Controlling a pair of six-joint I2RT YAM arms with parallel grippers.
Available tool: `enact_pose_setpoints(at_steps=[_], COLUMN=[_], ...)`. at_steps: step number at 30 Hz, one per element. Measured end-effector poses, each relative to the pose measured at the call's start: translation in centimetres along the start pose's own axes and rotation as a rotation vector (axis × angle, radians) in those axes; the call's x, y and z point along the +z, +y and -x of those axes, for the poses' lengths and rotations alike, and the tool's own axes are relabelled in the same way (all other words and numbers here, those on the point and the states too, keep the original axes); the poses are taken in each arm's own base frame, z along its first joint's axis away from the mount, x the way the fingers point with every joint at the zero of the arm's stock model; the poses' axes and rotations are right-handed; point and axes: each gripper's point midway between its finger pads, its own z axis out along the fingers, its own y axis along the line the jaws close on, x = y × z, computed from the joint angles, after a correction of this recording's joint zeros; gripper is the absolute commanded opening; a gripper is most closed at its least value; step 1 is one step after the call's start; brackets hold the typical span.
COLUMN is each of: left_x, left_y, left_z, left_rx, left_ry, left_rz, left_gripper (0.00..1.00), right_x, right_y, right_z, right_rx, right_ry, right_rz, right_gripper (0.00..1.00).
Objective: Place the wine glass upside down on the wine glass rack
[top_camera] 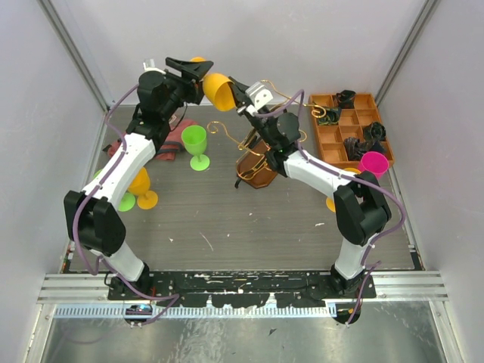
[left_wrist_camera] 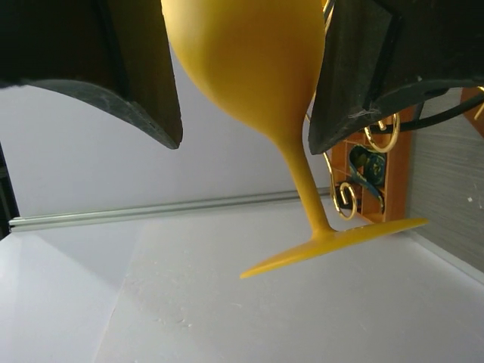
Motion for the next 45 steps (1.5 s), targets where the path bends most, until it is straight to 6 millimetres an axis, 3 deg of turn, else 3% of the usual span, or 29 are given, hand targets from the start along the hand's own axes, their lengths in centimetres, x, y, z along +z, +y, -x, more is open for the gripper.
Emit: enact_pose_setpoints(at_steps=[8, 12, 25, 31, 37, 45], left_x=[0.1, 0.1, 0.4, 0.9, 1.1, 2.2], left_y=[0.4, 0.6, 0.3, 0.2, -1.5, -5.0], left_z=[0.0, 0.8, 1.1, 1.0, 0.8, 4.8], left_rx=[-0.023, -0.039, -0.037, -0.027, 0.039, 0.193], left_ry=[-0.005, -0.032, -0.035, -0.027, 0.008, -0.036], left_rz=[0.005, 0.01, 0.003, -0.013, -0.073, -0.216], left_gripper=[0.46, 0.27, 0.2, 0.18, 0.17, 0.17], right_x=[0.1, 0.2, 0.2, 0.1, -0.9, -2.1], right_y=[0.5, 0.4, 0.7, 0.6, 0.9, -0.3], right_z=[0.1, 0.5, 1.3, 1.1, 0.3, 0.2], right_rx=[-0.024, -0.062, -0.158, -0.163, -0.161, -0.186], right_ry=[0.005, 0.005, 0.004, 0.02, 0.097, 0.189], right_rz=[-0.01, -0.04, -0.088, -0.085, -0.06, -0.091], right_gripper=[0.01, 0.01, 0.01, 0.31, 0.43, 0.68])
